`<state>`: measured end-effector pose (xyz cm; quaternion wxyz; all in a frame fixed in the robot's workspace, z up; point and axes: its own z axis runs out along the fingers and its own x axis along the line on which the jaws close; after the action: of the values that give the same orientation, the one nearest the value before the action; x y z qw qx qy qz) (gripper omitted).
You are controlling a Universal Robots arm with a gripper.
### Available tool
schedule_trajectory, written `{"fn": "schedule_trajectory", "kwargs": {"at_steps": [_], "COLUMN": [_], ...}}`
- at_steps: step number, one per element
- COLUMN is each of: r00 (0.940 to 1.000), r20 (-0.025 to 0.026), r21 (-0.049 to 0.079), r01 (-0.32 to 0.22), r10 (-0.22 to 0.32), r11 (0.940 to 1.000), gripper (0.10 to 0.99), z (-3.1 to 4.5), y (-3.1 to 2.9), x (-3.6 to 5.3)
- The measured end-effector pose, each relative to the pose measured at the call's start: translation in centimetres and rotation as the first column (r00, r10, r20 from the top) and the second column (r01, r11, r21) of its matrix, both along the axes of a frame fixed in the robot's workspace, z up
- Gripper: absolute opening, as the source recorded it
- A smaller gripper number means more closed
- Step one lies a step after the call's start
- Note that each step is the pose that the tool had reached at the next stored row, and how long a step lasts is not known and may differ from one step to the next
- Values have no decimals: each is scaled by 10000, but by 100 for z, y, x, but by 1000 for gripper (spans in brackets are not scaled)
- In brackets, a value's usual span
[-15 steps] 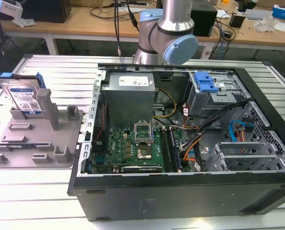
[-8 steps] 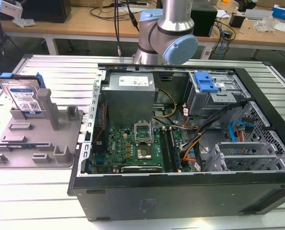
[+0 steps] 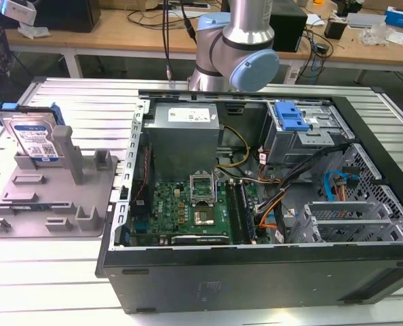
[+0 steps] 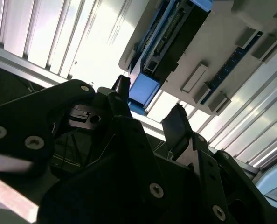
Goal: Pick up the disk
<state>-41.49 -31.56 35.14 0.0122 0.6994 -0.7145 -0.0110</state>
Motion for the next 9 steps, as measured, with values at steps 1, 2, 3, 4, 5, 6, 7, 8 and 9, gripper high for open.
{"fn": "schedule_trajectory", "kwargs": {"at_steps": [1,2,3,4,5,6,7,8,9], "r00": [10000,10000,10000,10000,10000,10000,10000,9999,9999], "r20": [1,0,-1,0,0,1,0,1,0], "r21": [-4,-5,-5,-5,-5,-5,-5,-5,-5], "r01": [-10,-32,-48,-67,-78,-91,-97,-108,-116], "r10": [10,32,48,67,78,91,97,108,116], "r11": [10000,10000,10000,10000,10000,10000,10000,9999,9999], "gripper": [557,557,557,557,557,557,557,557,557], "z": [-13,-32,-49,-71,-86,-104,-113,-125,-134], "y": [4,4,1,0,-1,-1,-1,-1,-1], "x": [0,0,-1,-1,-1,-1,-1,-1,-2]}}
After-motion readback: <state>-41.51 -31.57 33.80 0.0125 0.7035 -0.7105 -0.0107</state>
